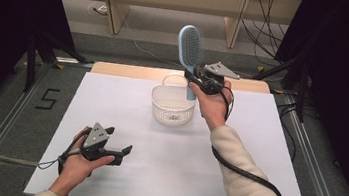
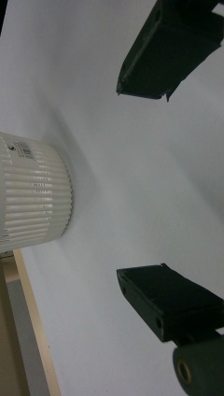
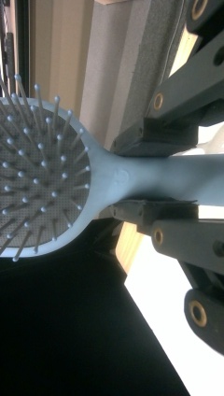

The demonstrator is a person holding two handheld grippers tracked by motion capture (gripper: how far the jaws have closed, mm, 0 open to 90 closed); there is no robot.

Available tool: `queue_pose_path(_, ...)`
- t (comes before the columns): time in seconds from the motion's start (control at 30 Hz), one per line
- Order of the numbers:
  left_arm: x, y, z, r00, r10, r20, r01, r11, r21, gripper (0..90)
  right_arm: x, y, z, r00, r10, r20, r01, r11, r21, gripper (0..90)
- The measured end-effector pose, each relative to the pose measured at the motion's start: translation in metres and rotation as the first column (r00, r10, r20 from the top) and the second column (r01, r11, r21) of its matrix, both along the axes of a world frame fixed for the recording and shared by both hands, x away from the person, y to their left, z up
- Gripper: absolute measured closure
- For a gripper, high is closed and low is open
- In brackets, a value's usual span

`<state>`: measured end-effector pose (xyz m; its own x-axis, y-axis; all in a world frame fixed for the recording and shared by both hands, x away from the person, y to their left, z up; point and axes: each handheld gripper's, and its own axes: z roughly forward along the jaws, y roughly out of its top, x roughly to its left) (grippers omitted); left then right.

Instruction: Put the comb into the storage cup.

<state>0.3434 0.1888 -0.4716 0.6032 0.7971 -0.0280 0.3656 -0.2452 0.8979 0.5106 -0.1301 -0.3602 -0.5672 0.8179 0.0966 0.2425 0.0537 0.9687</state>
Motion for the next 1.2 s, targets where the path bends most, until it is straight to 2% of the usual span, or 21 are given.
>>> queue_pose_path(1.2,0.0003,0.0000,-0.0002,1.0000,0.000,0.000,0.000,1.0000,-0.002,9.5,0.0047,0.0088,-0.0010,0.9999,0.007,-0.010,-0.007,0.9999,-0.012,70.3)
